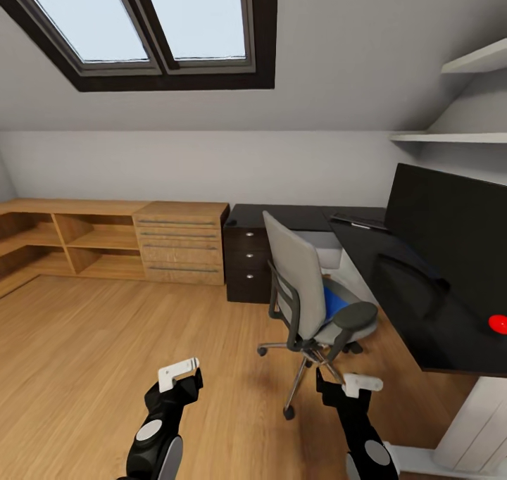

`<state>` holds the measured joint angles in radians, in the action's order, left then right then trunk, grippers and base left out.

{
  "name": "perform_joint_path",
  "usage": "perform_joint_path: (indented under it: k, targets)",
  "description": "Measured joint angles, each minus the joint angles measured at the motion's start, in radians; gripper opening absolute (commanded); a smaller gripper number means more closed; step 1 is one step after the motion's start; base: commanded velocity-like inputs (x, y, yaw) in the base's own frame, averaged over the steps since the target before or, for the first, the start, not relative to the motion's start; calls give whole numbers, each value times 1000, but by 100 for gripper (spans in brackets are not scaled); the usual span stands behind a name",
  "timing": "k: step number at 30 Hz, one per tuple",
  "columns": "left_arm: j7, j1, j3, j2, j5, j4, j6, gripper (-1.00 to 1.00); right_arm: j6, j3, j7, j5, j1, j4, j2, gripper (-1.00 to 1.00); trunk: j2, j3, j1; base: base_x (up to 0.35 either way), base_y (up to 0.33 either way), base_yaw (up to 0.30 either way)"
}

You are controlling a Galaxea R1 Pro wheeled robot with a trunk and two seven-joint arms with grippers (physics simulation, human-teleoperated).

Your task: In the bedroom, organize the workspace by keeping the computer under the desk, ensuring the monitor is on the desk, placing the keyboard on the desk next to the monitor, placing the mouse on the desk next to the keyboard, moving the folder from the swivel chair onto the desk next to the mouse, stacking the notebook on top of the folder with the pen on top of the notebook, and positioning the swivel chair next to the desk.

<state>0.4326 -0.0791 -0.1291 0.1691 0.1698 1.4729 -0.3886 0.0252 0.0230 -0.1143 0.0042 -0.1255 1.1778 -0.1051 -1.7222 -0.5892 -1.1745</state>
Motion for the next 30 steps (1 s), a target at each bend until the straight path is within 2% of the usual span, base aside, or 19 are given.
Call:
perform_joint_path:
  k: [7, 30]
  targets:
    - [1, 0, -4, 0, 0, 0, 0, 100, 1, -51, 4, 0, 0, 2, -2, 100, -49, -22, -27, 0, 0, 0]
    - [1, 0, -3, -2, 3, 0, 0, 100, 3, -57, 2, 0, 0, 2, -1, 100, -210, -94, -115, 0, 0, 0]
